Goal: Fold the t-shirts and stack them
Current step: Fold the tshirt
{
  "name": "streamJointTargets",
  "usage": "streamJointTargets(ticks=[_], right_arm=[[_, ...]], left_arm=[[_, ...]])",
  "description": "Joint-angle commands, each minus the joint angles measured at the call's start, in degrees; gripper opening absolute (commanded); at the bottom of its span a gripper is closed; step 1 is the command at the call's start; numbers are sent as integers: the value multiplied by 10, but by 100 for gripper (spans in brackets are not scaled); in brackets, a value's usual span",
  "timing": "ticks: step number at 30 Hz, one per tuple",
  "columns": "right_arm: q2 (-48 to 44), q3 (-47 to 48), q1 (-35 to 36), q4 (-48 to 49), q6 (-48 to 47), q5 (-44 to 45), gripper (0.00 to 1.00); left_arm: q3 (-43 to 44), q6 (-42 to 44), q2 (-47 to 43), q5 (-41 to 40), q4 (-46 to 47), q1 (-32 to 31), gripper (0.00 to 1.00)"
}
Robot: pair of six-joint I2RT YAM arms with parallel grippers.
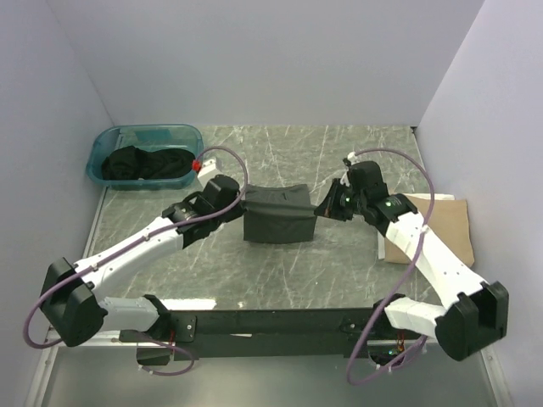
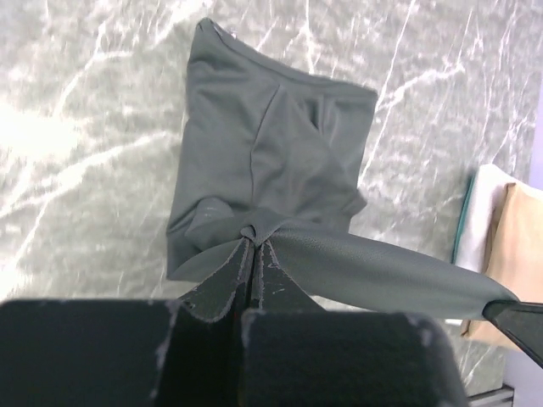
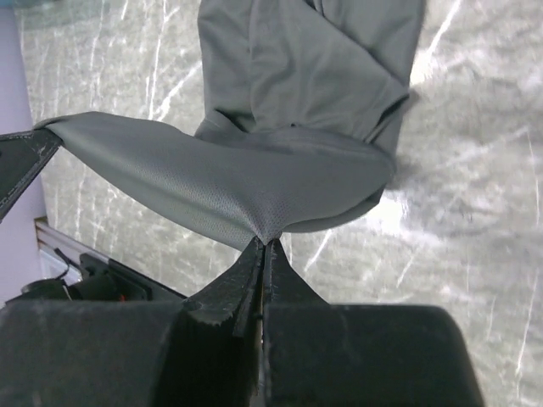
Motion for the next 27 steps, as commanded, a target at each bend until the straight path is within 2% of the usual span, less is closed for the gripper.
streamJointTargets(ticks=[1,16,27], right_arm=[[38,47,-26,17,-33,-33,0],[265,147,-98,54,-56,-130,0],[405,247,-115,54,-61,-130,0]], left_arm=[[32,52,17,14,36,39,1],[146,111,210,104,69,143,1],[229,143,322,159,82,186,1]])
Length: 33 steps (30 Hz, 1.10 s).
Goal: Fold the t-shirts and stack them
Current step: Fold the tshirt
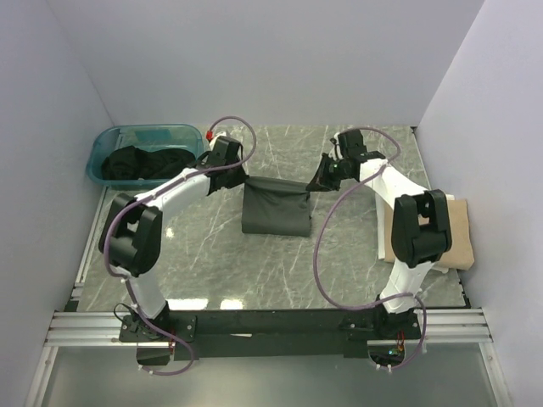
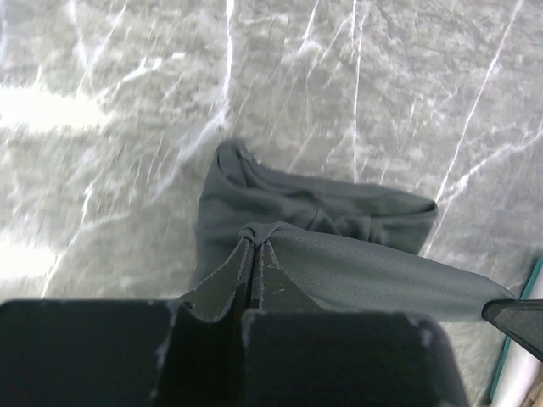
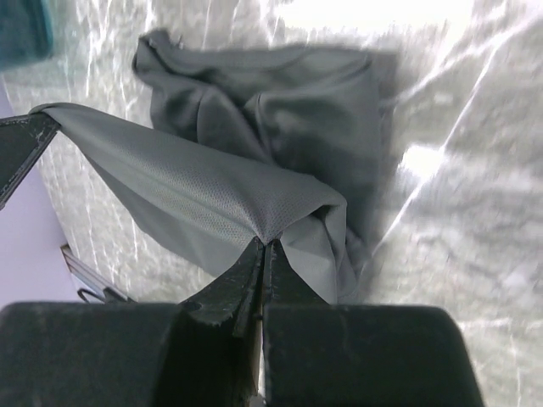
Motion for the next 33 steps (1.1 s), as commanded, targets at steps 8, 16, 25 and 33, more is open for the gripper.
streamJointTargets(ticks=[8,16,25,33], right_arm=[[95,90,-26,32,-18,17,2],[149,199,-30,-26,-42,67,47],[-38,-9,3,70,-13,16,74],[-38,-89,49,147,15,-1,75]], left_arm=[[94,32,99,45,8,36,1],[181,64,137,63,-27,44,92],[55,40,28,135,30,10,99],[34,5,75,147,94,-16,100]])
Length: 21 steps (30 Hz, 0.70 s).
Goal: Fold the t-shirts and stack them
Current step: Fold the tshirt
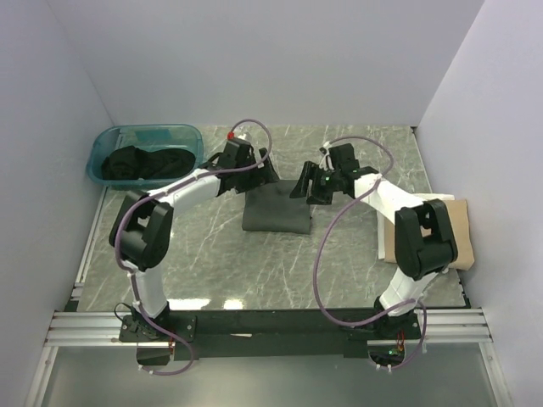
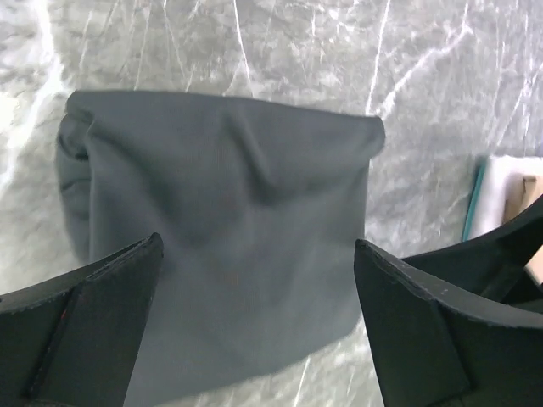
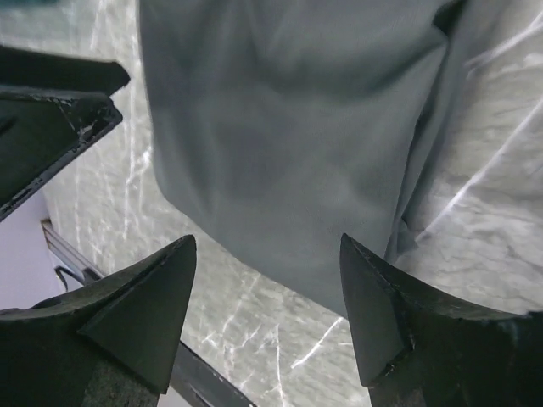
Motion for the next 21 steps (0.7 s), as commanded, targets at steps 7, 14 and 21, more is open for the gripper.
streamJointTargets(ticks=[7,14,21], right_arm=[[121,83,2,13,-21,50,75],[177,126,-1,-4,-32,67,75],[97,126,3,-31,-48,82,75]], left_arm=[[65,-28,113,-67,30,13,99],[56,-25,142,-66,17,24,99],[32,0,53,-62,22,20,99]])
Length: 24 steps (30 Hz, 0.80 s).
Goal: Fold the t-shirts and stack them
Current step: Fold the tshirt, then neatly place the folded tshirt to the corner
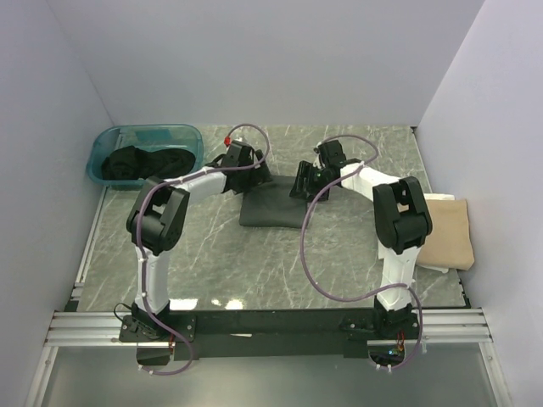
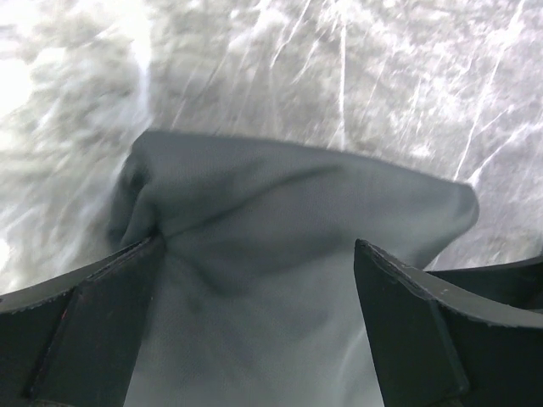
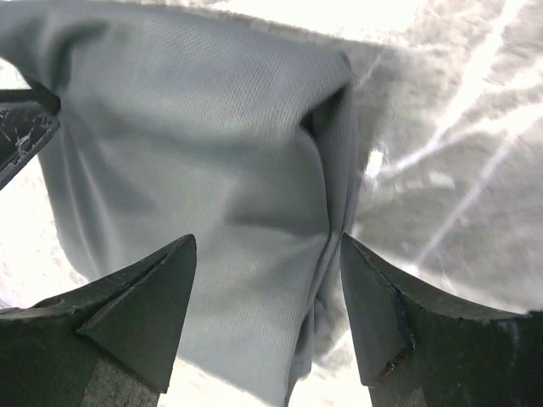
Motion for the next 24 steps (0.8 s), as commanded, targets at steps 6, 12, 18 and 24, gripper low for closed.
streamJointTargets(ticks=[6,12,18,24], right_arm=[[-191,-65,29,-31,2,147,76],[-217,-117,45,-37,29,211,75],[-175,-96,53,-38,31,240,75],[-115,-59,66,-33,19,237,75]], left_arm=[[-73,33,-225,-72,-35,-22,99],[-214,22,-441,-177,-58,-43,99],[-351,-32,-648,-251,-100,-57,99],[-438,-62,-792,-299,-98,-58,99]])
